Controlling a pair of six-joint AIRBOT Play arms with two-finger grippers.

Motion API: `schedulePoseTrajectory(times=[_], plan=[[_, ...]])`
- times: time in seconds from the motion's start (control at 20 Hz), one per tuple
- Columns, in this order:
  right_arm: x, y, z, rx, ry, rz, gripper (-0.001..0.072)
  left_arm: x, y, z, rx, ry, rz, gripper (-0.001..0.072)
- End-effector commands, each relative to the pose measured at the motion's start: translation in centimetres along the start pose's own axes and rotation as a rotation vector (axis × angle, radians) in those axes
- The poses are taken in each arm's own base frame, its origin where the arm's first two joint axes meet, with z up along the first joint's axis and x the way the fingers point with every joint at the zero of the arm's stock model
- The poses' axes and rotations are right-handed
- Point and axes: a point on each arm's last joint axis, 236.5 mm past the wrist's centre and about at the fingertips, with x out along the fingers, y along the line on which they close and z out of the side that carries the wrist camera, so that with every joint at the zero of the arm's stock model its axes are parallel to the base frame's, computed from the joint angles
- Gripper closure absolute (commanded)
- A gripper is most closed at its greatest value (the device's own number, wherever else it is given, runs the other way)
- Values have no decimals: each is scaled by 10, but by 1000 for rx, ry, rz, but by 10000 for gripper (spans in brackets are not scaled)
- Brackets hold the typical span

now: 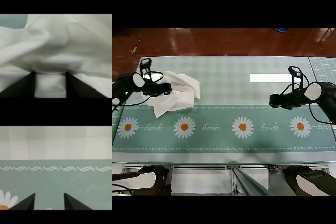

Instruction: Fold the shirts.

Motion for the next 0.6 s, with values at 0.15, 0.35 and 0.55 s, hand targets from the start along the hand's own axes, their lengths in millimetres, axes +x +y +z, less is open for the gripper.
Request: schedulePoseTrajectory(times=[0.15,0.35,0.55], plan=[[-1,4,-5,17,19,16,302,-16,-45,-6,56,194,-149,685],[-29,14,4,6,-62,52,302,-139,-121,94,29,-162,-436,685],[-85,27,13,-21,-214,97,302,-283,-153,138,102,-456,-557,685]])
